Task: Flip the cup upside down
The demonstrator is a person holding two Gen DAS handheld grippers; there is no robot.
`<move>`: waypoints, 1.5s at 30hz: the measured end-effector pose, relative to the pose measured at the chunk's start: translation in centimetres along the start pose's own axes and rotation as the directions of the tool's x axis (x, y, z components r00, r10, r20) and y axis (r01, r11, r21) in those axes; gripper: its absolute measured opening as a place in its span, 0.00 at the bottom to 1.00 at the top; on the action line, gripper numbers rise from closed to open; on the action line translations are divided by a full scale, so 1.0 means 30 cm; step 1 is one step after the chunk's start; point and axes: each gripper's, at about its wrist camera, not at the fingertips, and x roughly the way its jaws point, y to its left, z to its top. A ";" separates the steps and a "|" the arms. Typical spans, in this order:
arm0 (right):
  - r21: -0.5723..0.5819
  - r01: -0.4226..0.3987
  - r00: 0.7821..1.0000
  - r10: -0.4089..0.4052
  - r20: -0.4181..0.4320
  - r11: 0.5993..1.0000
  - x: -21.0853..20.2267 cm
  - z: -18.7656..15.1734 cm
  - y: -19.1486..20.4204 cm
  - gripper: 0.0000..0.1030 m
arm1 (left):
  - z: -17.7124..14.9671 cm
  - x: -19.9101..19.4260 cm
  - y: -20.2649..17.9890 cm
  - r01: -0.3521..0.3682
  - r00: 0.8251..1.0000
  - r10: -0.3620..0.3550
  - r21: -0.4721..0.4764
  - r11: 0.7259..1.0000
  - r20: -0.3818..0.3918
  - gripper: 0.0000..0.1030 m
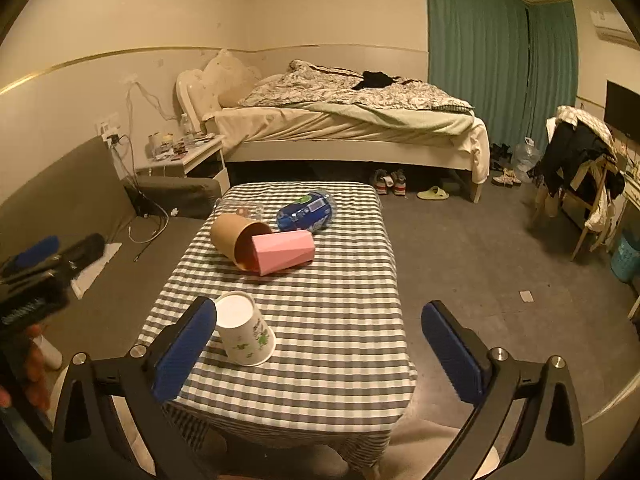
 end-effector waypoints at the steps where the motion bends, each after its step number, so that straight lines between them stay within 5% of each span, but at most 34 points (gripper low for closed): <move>1: -0.009 0.002 1.000 -0.002 0.000 1.000 0.005 -0.006 0.013 1.00 | -0.009 0.002 0.012 -0.003 1.000 0.003 -0.010 1.000 -0.007 1.00; 45: -0.012 0.051 0.999 -0.052 -0.011 0.999 0.074 -0.069 0.059 1.00 | -0.084 0.008 0.024 -0.038 0.999 0.039 0.032 0.999 -0.037 1.00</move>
